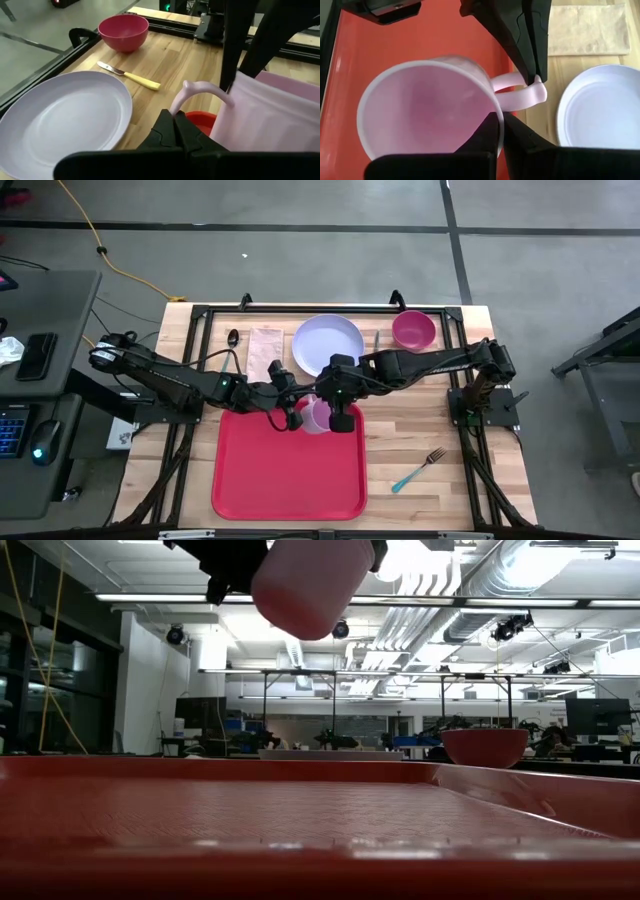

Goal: Set up tray
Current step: Put the pink mug on the top left of the orange serving tray

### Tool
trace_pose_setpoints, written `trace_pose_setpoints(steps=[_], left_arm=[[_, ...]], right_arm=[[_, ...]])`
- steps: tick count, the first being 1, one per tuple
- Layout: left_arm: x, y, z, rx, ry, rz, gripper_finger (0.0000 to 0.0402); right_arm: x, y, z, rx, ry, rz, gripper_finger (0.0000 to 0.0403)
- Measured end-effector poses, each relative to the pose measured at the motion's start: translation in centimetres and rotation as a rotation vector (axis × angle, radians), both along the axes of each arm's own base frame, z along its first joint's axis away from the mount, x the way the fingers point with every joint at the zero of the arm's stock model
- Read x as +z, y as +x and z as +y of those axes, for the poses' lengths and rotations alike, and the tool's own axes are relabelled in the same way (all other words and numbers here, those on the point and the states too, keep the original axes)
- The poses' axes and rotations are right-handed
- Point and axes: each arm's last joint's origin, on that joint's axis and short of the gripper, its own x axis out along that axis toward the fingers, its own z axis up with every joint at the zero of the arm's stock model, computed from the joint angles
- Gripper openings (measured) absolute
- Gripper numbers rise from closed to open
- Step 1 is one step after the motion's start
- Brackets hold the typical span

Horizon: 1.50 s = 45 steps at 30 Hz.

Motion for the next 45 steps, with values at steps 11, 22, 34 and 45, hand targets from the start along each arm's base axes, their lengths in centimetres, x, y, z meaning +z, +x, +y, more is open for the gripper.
trace_pose_setpoints(steps=[11, 22, 34, 45], left_arm=[[-0.2, -0.1, 0.0, 0.000, 0.016, 0.025, 0.0009], [-0.4, -0.3, 0.1, 0.011, 0.026, 0.053, 0.0009], [-1.0, -0.7, 0.3, 0.040, 0.054, 0.125, 0.0006], [-1.4, -1.0, 0.4, 0.079, 0.037, 0.162, 0.0004]], right_arm=[[0.0, 0.1, 0.0, -0.014, 0.001, -0.010, 0.0000], [0.0, 0.3, -0.3, -0.032, 0.015, -0.021, 0.0051], [0.2, 0.4, -0.2, -0.018, 0.024, -0.036, 0.0105], [0.7, 0.2, -0.3, -0.015, 0.011, -0.058, 0.0108]])
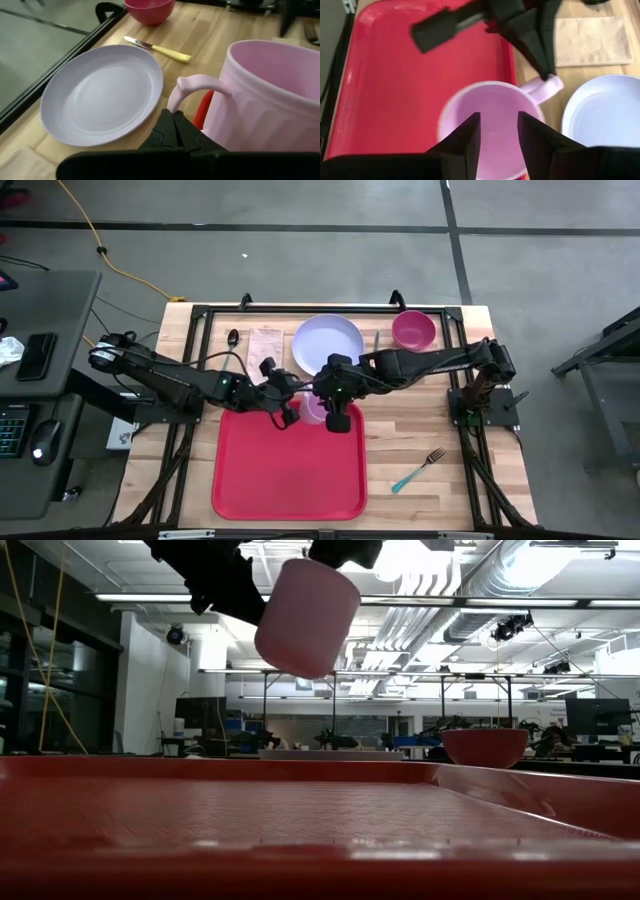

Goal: Set up tray
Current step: Put the pink mug on the top left of the orange serving tray

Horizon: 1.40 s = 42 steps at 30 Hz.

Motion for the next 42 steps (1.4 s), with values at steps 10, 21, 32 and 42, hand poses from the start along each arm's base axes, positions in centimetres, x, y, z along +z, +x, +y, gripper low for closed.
trace_pose_setpoints(steps=[10, 21, 32, 42], left_arm=[[-1.3, -1.5, -1.1, 0.051, -0.084, 0.112, 0.0004], [-0.9, -5.8, -5.0, 0.190, -0.106, 0.014, 0.0004], [-1.2, -9.4, -6.8, 0.286, -0.142, -0.077, 0.0004], [-1.2, -9.9, -7.0, 0.274, -0.154, -0.061, 0.0004]], right_arm=[[-0.2, -0.2, -0.2, -0.015, -0.036, 0.030, 0.0108], [-0.2, -0.3, -0.5, -0.010, -0.123, 0.038, 0.0108], [-0.4, -0.9, -1.1, -0.017, -0.193, 0.099, 0.0108], [0.7, -2.4, -1.4, -0.078, -0.206, 0.111, 0.0108]])
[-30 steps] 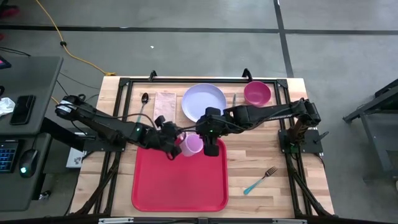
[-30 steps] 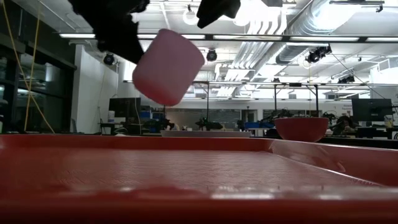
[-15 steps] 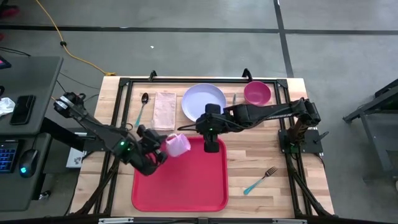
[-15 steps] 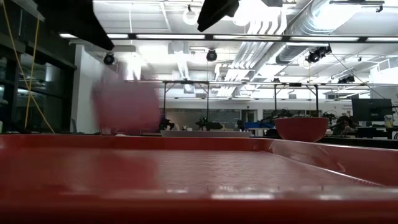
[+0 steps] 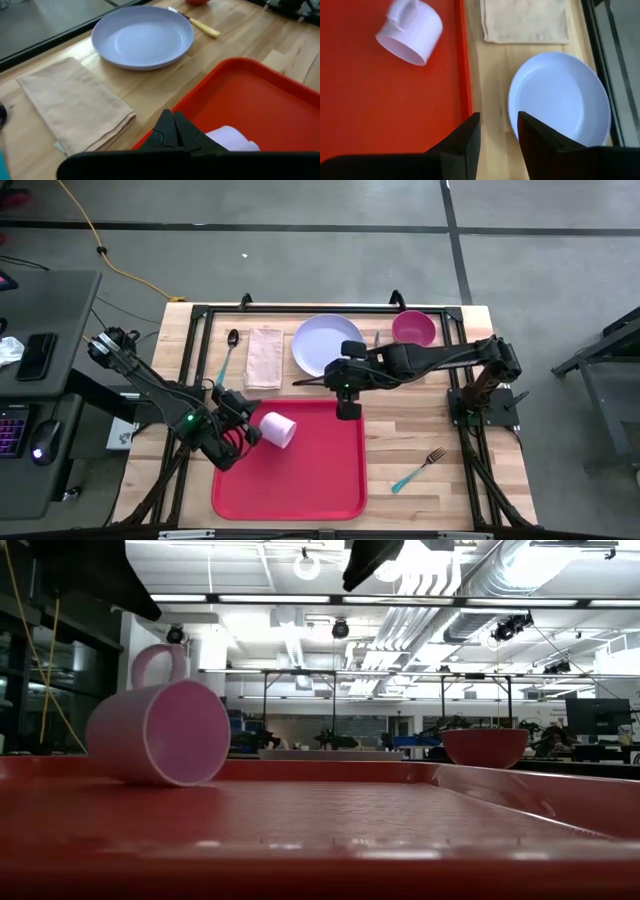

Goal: Set up tray
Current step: Put the pink mug on the top left of the orange serving tray

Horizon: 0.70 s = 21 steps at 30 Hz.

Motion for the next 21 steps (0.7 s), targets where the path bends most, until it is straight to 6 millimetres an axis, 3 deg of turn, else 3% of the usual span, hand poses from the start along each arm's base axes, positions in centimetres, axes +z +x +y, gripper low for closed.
trace_pose_setpoints(steps=[6, 15, 21], left_arm=[[0.8, 0.3, -0.4, -0.096, 0.003, 0.077, 0.0021], [3.3, 0.8, -1.7, -0.481, -0.051, 0.319, 0.0057], [3.0, 0.8, -2.5, -0.631, -0.176, 0.423, 0.0061]], right_arm=[[-0.1, -0.3, -0.3, -0.012, 0.000, 0.034, 0.0108], [-0.1, -0.3, -0.5, -0.015, 0.002, 0.035, 0.0108], [-0.1, -0.3, -0.4, -0.015, 0.001, 0.034, 0.0108]])
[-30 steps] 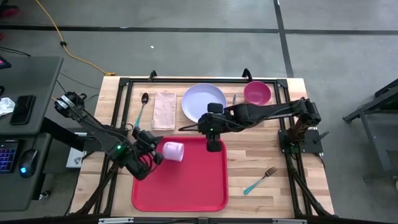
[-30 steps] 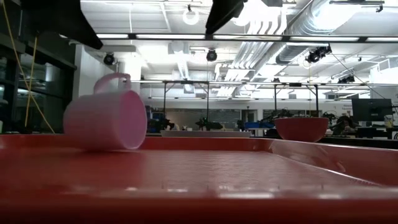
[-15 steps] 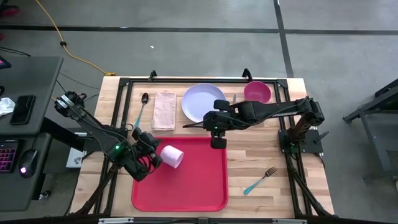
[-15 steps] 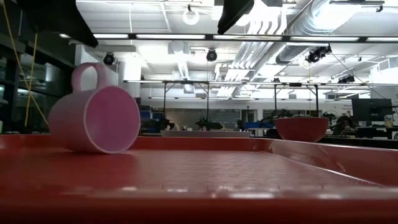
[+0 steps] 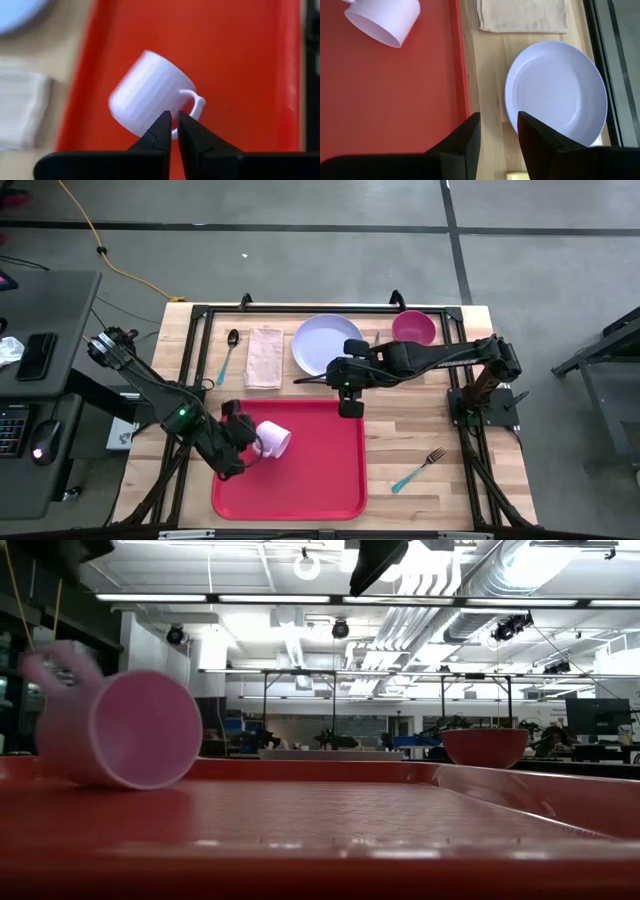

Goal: Set up tray
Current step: Put the pink mug on the top left of the orange serving tray

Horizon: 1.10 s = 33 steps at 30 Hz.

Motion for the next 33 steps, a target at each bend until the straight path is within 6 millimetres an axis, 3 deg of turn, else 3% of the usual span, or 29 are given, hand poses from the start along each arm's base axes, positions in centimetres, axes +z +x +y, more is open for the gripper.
trace_pose_setpoints(steps=[6, 33], left_arm=[[-1.0, 0.4, -0.9, -0.063, -0.086, 0.118, 0.0062], [-0.9, 0.7, -1.2, -0.043, -0.147, 0.102, 0.0062]], right_arm=[[0.0, 0.0, 0.0, -0.001, 0.001, -0.001, 0.0108], [0.2, 0.3, 1.2, 0.056, 0.053, -0.043, 0.0108]])
